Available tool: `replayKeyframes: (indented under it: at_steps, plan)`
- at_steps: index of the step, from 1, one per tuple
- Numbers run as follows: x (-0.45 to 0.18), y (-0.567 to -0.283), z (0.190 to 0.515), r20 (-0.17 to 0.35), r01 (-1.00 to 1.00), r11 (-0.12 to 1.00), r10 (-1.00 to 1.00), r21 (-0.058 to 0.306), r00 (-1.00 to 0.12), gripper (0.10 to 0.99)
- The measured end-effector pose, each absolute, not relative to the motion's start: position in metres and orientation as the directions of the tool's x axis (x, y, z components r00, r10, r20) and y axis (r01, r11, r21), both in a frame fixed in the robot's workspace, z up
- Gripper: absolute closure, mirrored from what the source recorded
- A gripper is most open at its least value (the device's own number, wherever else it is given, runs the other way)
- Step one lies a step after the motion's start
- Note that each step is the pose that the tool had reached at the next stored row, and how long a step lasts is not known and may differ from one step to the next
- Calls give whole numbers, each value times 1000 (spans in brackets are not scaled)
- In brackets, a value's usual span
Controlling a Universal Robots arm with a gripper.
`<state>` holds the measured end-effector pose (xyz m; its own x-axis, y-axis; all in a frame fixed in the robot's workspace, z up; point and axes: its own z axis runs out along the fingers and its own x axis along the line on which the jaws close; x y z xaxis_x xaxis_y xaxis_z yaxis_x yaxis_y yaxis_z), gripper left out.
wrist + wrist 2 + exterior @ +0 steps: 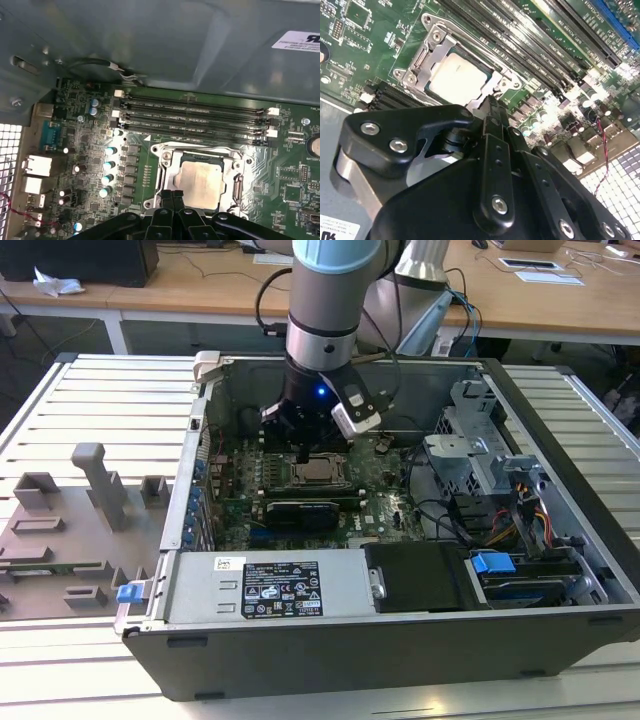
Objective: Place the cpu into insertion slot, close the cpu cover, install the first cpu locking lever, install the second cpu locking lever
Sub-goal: 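Install the second cpu locking lever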
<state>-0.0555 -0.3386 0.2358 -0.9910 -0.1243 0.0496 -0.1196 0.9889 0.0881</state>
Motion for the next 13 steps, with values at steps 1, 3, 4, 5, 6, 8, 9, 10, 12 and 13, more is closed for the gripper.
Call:
replayKeyframes:
  at_steps: [1, 3, 4, 5, 6, 8, 9, 10, 12, 13]
  plan:
    - [-56, -338, 236, 50, -119, 989, -124, 88, -991, 980]
    - [-56, -338, 236, 51, -119, 990, -123, 82, -991, 980]
    - [-56, -338, 236, 51, -119, 990, -123, 78, -991, 980]
    - [-56, -337, 236, 51, -119, 990, -123, 74, -991, 980]
    - [-56, -337, 236, 52, -119, 990, -123, 72, -991, 980]
    - [-56, -336, 237, 53, -119, 991, -123, 65, -991, 980]
    - [-56, -336, 237, 53, -119, 991, -123, 61, -991, 980]
    - [-56, -336, 238, 53, -119, 991, -122, 57, -991, 980]
    - [-56, -335, 239, 54, -119, 992, -122, 49, -991, 980]
    - [-56, -334, 240, 55, -119, 992, -122, 42, -991, 980]
